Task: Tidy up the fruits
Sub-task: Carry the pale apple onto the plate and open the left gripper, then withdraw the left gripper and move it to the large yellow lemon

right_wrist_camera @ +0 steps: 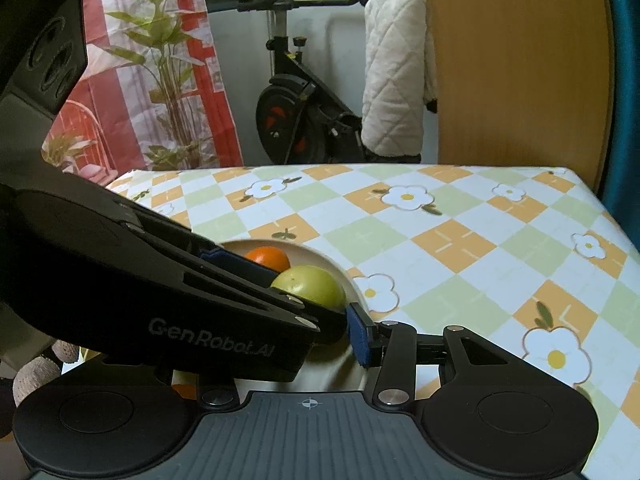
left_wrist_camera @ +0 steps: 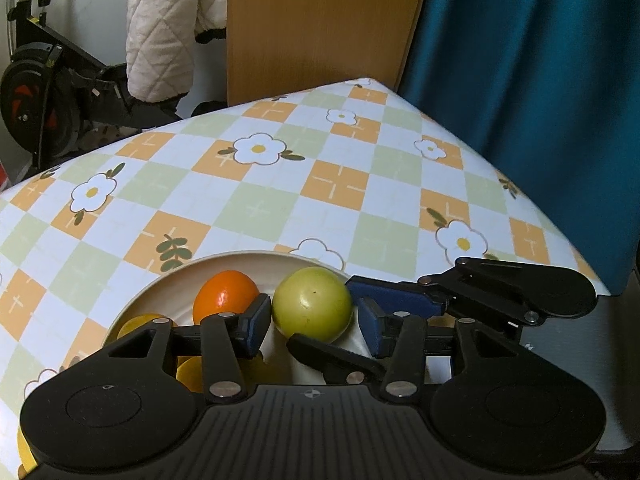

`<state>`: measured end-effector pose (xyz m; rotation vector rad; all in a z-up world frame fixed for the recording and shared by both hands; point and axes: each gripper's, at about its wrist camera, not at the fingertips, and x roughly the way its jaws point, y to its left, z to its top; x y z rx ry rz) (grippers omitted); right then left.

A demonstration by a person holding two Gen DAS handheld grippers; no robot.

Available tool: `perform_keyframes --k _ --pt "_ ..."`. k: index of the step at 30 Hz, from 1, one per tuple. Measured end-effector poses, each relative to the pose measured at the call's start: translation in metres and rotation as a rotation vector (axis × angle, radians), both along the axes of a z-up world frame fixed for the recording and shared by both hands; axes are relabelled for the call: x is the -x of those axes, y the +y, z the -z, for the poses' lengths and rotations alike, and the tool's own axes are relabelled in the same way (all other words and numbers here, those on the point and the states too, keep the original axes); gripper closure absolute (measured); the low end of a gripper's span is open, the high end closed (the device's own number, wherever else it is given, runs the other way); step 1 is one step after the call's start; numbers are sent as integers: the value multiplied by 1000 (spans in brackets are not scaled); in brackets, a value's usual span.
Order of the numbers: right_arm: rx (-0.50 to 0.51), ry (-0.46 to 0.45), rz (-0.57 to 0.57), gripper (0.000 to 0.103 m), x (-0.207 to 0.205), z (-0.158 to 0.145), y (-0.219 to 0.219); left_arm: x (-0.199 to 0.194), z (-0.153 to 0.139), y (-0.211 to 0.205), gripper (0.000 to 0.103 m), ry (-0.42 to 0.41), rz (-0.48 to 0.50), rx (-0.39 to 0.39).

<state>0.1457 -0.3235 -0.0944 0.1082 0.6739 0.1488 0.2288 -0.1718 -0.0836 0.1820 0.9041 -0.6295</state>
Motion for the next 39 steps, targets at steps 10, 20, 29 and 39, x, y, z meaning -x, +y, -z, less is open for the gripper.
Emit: perform_keyframes --k 10,20,29,39 --pt "5 -40 18 61 12 -18 4 19 -22 9 52 -60 8 56" --pt "-3 -38 41 61 24 -27 13 36 -39 32 52 -118 -13 67" --pt "29 -29 11 61 30 -37 38 45 -44 66 52 -129 -74 83" --pt "57 -27 -23 61 30 -49 68 49 -49 125 52 -148 -161 80"
